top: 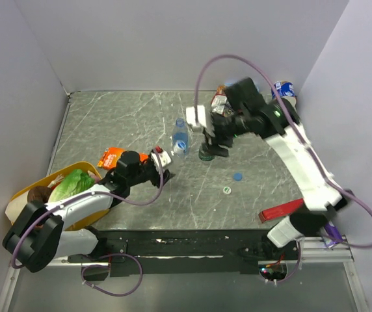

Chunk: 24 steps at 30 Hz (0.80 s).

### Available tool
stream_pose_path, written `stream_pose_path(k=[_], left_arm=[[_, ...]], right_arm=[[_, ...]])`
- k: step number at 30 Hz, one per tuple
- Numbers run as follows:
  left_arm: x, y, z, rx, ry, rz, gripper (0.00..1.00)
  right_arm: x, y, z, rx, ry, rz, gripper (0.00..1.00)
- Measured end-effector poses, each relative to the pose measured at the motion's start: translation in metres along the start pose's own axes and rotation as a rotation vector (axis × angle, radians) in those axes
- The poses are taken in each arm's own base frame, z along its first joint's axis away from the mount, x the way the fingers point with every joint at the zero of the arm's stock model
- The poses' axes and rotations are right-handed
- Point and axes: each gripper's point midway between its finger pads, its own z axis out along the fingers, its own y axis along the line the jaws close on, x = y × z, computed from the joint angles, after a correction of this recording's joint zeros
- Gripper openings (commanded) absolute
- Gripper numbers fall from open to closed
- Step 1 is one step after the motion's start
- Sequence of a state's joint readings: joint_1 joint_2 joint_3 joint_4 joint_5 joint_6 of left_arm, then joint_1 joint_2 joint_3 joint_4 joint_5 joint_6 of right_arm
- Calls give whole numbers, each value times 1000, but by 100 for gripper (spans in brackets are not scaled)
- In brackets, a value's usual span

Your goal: Screw on the bottle caps

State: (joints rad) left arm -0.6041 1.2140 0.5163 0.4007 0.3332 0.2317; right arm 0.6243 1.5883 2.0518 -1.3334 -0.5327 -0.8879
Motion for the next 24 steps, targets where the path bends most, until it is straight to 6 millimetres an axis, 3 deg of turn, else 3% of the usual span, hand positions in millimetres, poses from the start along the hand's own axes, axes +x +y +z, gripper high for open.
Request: stream_pose_path(k=[4,10,16,24], left_arm=[[15,-31,-4,197,42,100,1],[17,-44,1,339,74,193,1],[8,-46,2,382,53,242,1],[10,-48,0,402,57,266,1]], right_arm=[[-2,30,-19,10,-25,-297,72],[-7,46,-3,-55,-48,-628,71],[-2,54,20,-136,-48,-797,66],[-5,62,29,-189,-69,-893,57]])
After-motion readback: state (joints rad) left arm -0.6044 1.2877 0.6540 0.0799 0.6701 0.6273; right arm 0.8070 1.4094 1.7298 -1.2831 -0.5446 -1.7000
